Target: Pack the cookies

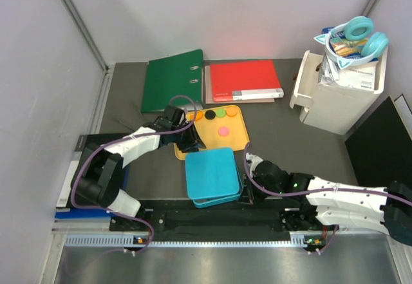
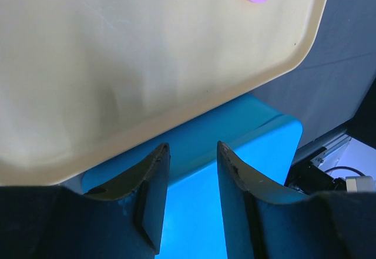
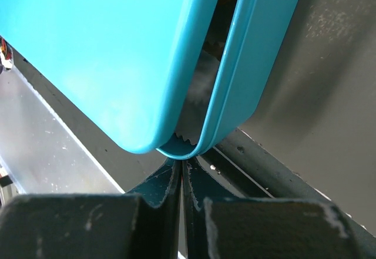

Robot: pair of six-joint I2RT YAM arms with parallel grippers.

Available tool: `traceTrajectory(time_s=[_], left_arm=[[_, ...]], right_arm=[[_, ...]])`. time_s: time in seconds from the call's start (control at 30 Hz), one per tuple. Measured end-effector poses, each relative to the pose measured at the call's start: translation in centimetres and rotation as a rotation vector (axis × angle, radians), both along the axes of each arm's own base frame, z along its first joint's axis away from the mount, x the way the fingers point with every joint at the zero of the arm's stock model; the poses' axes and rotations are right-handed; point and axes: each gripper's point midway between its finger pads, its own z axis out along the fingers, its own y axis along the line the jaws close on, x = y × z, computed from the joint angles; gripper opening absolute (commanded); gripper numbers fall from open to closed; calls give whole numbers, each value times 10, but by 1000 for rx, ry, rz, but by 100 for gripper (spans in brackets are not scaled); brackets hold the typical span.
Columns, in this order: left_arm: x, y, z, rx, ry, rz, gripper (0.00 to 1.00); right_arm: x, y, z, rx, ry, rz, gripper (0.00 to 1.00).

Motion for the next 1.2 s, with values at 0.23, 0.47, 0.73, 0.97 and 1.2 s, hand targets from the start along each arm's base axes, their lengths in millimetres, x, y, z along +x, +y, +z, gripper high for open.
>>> traceTrajectory(time_s=[0.23, 0.47, 0.73, 0.97, 1.2], left_arm=[[-6, -5, 3, 2, -5, -1, 43], [-7, -3, 5, 12, -10, 4, 48], [34, 8, 50, 86, -110, 73, 61], [61, 60, 96, 165, -262, 345, 56], [8, 72, 40, 196, -94, 402, 53]], right_arm=[[1, -1, -1, -6, -1, -4, 0], [-2, -10, 0, -48, 7, -3, 0], [5, -17, 79, -36, -88, 14, 0], [27, 10, 176, 95, -252, 35, 0], [41, 51, 128, -9, -179, 103, 0]])
